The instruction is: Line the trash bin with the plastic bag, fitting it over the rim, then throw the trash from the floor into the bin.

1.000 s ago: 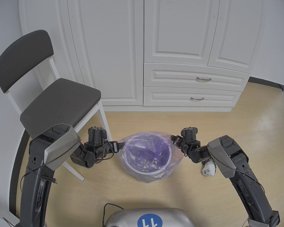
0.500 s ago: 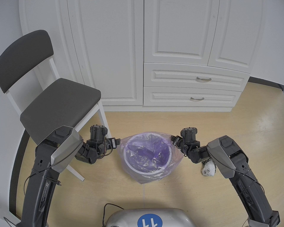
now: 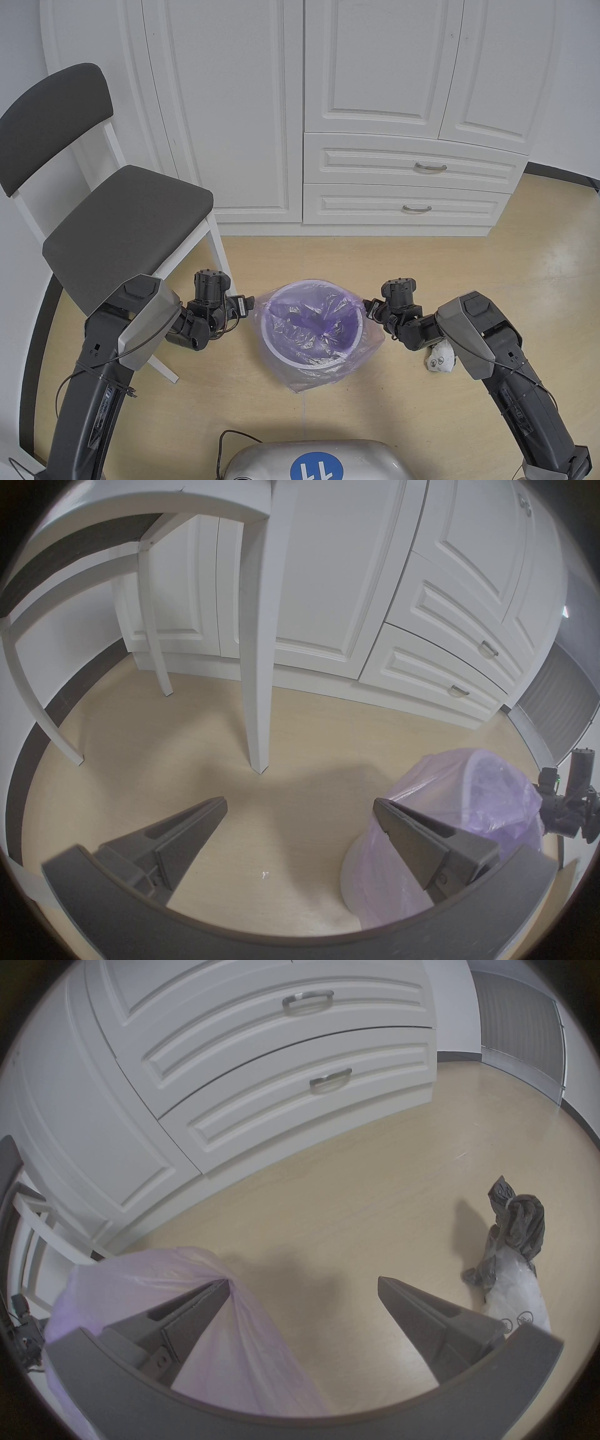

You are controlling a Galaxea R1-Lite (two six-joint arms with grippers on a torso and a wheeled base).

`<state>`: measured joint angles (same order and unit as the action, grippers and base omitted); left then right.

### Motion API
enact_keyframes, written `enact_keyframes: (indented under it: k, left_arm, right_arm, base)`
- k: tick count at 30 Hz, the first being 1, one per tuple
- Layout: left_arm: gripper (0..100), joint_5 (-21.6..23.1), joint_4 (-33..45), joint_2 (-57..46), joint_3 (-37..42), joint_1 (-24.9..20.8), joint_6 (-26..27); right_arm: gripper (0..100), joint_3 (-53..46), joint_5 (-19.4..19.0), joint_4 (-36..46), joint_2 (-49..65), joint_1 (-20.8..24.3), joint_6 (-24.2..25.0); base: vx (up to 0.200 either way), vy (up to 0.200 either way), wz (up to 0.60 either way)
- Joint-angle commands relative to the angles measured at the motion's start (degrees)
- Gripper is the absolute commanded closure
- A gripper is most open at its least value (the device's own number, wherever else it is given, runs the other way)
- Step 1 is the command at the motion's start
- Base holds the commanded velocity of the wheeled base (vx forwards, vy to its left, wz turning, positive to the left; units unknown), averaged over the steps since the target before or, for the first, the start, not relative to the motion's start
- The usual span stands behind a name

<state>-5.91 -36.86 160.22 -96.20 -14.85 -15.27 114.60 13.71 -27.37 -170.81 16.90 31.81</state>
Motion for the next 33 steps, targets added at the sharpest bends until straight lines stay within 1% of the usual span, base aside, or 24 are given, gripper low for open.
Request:
enact_keyframes:
  k: [1,5,12,16,17,18,20,21,24,29,31,33]
  left_arm:
    - [0,-0.42,1.18,1.32,-1.10,-0.09,-0.02]
    - [0,-2.26,3.73,1.59,-1.98,-0.09,0.25]
    - [0,-2.61,4.52,1.94,-1.45,-0.18,0.77]
    - [0,-4.72,9.35,1.32,-1.45,-0.18,1.65]
    - [0,-4.72,9.35,1.32,-1.45,-0.18,1.65]
    - [0,-5.95,11.55,1.15,-1.89,-0.18,2.00]
    - [0,-6.04,12.43,1.15,-2.07,-0.09,2.00]
    - [0,-6.04,13.22,1.15,-2.42,-0.09,2.00]
    - [0,-6.04,14.45,1.15,-2.86,-0.09,1.92]
    - [0,-5.86,11.38,0.71,-1.89,-0.09,1.74]
    - [0,-5.86,10.15,-0.08,-1.10,0.08,1.83]
    - [0,-4.90,8.48,-3.34,3.03,0.26,2.09]
  right_arm:
    - [0,-0.01,0.00,2.67,-0.48,0.07,-0.69]
    - [0,-0.01,0.00,3.46,-0.48,0.15,-0.96]
    - [0,-0.01,0.08,3.55,-0.66,0.33,-2.19]
    - [0,-0.01,0.08,3.46,-0.66,0.33,-2.54]
    - [0,-0.01,0.08,3.46,-0.66,0.33,-2.54]
    - [0,-0.01,0.35,2.58,-0.92,0.33,-2.10]
    - [0,-0.01,0.96,2.23,-0.75,0.33,-1.66]
    - [0,-0.01,2.11,0.74,-0.31,0.15,-0.69]
    - [0,-0.01,2.46,-1.11,-0.13,-0.20,0.10]
    - [0,-0.01,2.55,-1.02,3.38,-0.64,0.27]
    - [0,-1.66,2.19,-0.76,5.58,-0.90,0.27]
    - [0,-7.20,1.14,-0.49,10.33,-1.25,-0.16]
  base:
    - [0.000,0.000,0.00]
    - [0.000,0.000,0.00]
    - [0.000,0.000,0.00]
    - [0.000,0.000,0.00]
    - [0.000,0.000,0.00]
    - [0.000,0.000,0.00]
    - [0.000,0.000,0.00]
    - [0.000,0.000,0.00]
    - [0.000,0.000,0.00]
    - [0.000,0.000,0.00]
    - [0.000,0.000,0.00]
    - [0.000,0.000,0.00]
